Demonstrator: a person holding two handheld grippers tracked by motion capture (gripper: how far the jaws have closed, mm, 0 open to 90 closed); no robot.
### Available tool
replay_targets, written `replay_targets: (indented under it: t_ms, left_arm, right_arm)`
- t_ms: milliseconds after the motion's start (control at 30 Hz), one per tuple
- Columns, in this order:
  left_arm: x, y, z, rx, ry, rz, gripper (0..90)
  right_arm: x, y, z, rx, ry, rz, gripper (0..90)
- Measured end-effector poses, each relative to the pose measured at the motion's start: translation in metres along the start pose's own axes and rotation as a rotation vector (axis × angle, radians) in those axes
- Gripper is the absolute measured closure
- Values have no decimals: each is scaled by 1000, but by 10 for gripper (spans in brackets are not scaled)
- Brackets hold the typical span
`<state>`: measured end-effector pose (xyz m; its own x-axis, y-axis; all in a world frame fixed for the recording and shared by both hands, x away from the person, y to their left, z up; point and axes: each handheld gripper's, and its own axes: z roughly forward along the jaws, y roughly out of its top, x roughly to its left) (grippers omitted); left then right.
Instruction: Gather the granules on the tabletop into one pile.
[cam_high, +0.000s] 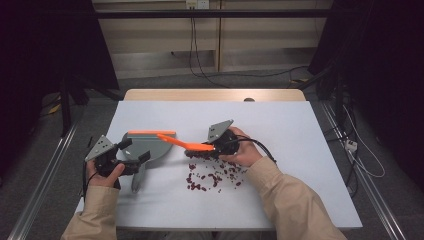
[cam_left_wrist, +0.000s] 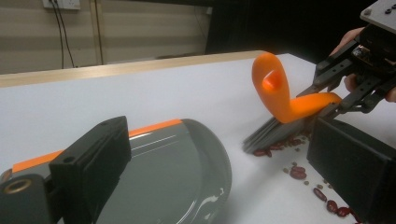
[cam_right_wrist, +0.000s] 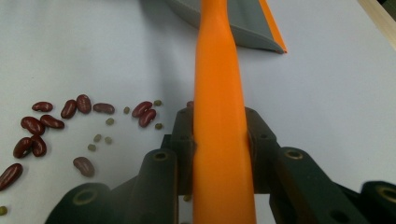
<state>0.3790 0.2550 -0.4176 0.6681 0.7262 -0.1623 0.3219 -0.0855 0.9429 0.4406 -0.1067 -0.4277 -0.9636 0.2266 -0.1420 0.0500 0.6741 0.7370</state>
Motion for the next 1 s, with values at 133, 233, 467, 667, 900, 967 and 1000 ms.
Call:
replay_targets:
  t_ms: [133,233,467,667,900,967,1000]
  left_arm:
    - [0,0,0,-1,1,0,60]
    - [0,0,0,-1,0,1,60]
    - [-1,0,1,3,1,7,60]
    - [-2,0,2,3,-1,4,60]
    - [-3,0,3,9,-2,7,60]
    - [-3,0,3,8,-6,11,60]
    - [-3,0,4,8,-7,11,60]
  right_arm:
    - [1,-2,-3,-6,16,6,710]
    - [4,-2,-5,-3,20,7,710]
    - [4,-2,-12,-27,-19,36,712]
    - [-2,-2,-29,-108,-78,176,712]
    - [2,-3,-44,-228,-142,505,712]
    - [6,-5,-46,-262,-143,591,711]
    - [9,-5,-46,-277,-144,631,712]
